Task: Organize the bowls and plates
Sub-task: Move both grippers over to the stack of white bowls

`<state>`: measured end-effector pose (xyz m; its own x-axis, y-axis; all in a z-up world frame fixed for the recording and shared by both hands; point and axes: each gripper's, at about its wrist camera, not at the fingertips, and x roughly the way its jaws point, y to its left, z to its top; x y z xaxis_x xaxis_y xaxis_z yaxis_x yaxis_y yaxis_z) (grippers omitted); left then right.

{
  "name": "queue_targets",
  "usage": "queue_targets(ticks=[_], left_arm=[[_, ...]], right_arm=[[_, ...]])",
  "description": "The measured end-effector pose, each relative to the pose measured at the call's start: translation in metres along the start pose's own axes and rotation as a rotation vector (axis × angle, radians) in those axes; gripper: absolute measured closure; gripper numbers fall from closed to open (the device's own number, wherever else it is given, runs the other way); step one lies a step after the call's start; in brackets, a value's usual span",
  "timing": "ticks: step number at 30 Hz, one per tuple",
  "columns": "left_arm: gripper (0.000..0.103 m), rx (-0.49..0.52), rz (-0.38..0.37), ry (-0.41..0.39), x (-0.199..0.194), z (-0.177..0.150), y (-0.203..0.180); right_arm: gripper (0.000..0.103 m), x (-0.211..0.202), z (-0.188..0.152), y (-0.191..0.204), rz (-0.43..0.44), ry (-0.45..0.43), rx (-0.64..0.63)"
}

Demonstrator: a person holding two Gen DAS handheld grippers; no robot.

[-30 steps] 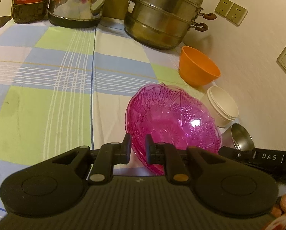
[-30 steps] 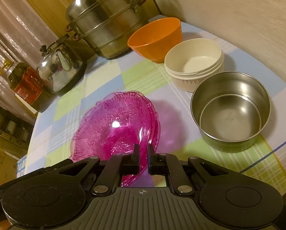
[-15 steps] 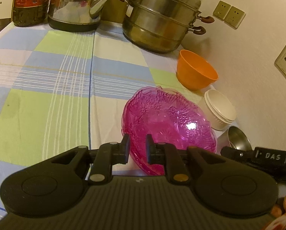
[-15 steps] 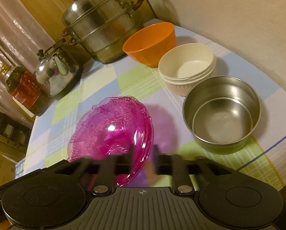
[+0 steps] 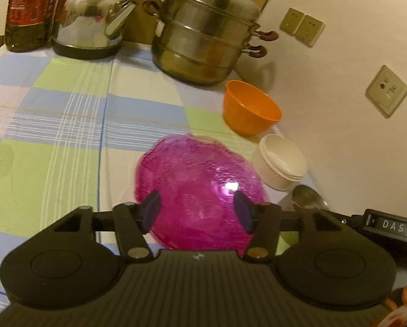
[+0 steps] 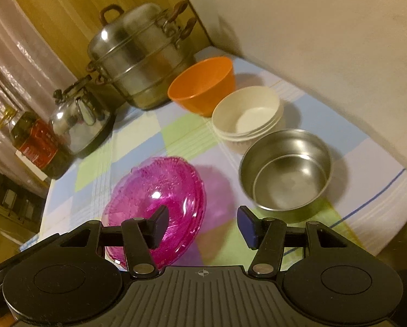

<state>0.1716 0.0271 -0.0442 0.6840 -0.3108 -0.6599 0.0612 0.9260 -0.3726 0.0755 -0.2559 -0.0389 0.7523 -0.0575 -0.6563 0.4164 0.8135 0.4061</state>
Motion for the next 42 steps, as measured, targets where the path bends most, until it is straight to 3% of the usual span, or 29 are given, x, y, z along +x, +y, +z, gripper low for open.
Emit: queue_targets(ticks=[10,22,31,38,42], left_arm=[[0.042,0.036,-0.028,0.05,-0.004,-0.004,-0.038],[0.042,0.082,-0.05,0.01,0.005,0.025,-0.066],[0.042,0.184,-0.04,-0.012,0.044,0.059,-0.092],[0.042,0.232,-0.029,0.053,0.07,0.073,-0.105],[0.042,0.202,-0.019,0.074,0.082,0.081,-0.108]], right_arm=[[0.047,-0.048,0.014,-0.004,-0.066,-0.071,-0.007],[0.047,-0.064,0.041,-0.017,-0.104,-0.106,-0.026],[0.047,-0.041,0.077,-0.022,-0.134,-0.084,-0.11],[0.047,-0.006,0.095,-0.03,-0.133,-0.056,-0.131],[0.047,0.008,0.102,-0.036,-0.136,-0.041,-0.144]])
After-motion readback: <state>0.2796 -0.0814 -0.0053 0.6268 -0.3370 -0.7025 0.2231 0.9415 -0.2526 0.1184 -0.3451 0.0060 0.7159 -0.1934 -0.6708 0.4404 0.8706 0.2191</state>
